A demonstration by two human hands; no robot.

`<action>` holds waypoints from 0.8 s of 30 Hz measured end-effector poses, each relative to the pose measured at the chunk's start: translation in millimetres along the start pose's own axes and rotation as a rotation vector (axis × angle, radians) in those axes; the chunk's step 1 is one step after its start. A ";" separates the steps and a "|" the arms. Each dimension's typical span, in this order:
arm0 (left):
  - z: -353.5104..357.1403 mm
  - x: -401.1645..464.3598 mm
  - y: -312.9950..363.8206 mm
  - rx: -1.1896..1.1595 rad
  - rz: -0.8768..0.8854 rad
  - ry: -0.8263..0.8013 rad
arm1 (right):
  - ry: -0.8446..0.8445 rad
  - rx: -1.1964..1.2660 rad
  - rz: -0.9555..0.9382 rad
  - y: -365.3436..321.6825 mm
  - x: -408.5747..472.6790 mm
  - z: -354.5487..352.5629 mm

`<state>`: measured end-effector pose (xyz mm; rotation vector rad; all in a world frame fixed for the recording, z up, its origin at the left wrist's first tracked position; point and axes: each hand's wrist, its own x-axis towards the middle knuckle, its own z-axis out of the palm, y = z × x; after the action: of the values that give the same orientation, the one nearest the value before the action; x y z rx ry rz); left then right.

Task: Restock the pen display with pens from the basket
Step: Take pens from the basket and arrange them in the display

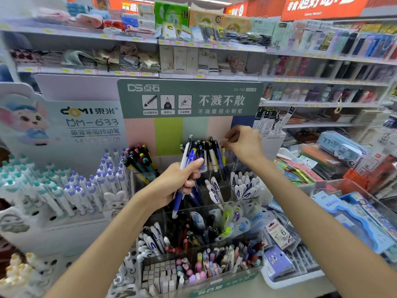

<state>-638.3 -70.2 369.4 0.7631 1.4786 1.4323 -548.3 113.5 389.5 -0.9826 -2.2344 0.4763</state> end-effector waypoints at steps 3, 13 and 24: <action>-2.0 -0.4 -1.8 -0.011 -0.014 -0.021 | -0.029 -0.023 0.005 1.2 0.5 8.4; 9.2 1.1 -2.4 -0.078 -0.014 -0.067 | -0.462 0.631 0.266 -16.2 -47.0 -14.3; 31.2 13.5 1.8 -0.200 0.020 0.009 | -0.066 1.028 0.427 -3.6 -43.6 -37.0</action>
<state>-615.6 -44.8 371.5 0.6496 1.3133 1.5730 -502.5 80.8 400.5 -0.8314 -1.4421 1.6394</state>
